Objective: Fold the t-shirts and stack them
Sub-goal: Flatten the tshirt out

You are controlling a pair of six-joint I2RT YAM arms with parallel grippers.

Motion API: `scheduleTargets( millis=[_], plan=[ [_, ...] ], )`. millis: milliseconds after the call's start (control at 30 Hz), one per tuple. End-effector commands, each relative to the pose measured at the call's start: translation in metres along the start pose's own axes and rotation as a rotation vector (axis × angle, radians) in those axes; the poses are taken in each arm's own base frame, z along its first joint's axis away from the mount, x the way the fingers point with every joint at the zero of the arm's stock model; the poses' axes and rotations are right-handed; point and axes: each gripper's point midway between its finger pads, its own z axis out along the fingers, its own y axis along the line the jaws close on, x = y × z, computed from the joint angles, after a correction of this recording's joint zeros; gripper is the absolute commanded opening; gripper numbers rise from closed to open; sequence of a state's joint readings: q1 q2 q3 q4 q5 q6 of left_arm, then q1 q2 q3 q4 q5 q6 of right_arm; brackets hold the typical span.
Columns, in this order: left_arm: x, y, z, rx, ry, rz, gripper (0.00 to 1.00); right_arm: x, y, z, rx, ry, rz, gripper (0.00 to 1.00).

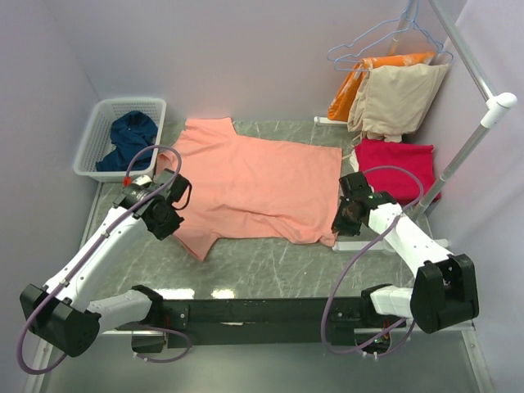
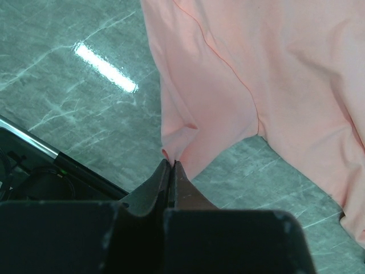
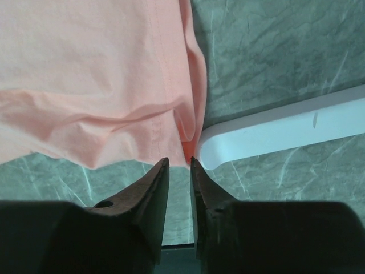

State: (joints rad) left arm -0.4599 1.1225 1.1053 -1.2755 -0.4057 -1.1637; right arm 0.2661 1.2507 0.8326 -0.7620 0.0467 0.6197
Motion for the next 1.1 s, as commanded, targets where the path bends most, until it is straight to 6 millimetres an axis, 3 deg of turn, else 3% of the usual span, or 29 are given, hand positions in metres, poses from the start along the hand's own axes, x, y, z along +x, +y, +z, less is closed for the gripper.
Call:
scheduleTargets(
  millis=[0,500,767,867,1000,1067],
  plan=[
    [-0.006,-0.008,-0.005,0.033,-0.019,0.004,0.01,0.015,-0.003,0.001,-0.014,0.036,-0.029,0.31],
    [-0.005,-0.007,-0.002,0.024,-0.018,0.012,0.01,0.035,0.002,0.019,-0.078,0.103,-0.065,0.33],
    [-0.008,-0.008,-0.002,0.018,-0.026,0.020,0.01,0.026,0.008,0.033,-0.073,0.094,-0.068,0.29],
    [-0.008,-0.009,-0.001,0.016,-0.026,0.024,0.01,0.018,0.013,0.035,-0.073,0.084,-0.070,0.25],
    [-0.013,-0.006,-0.005,0.006,-0.045,0.018,0.01,0.009,0.011,0.030,-0.030,0.061,-0.072,0.00],
    [-0.016,-0.004,-0.007,0.005,-0.057,0.014,0.01,0.005,0.012,0.020,-0.037,0.041,-0.074,0.00]
  ],
)
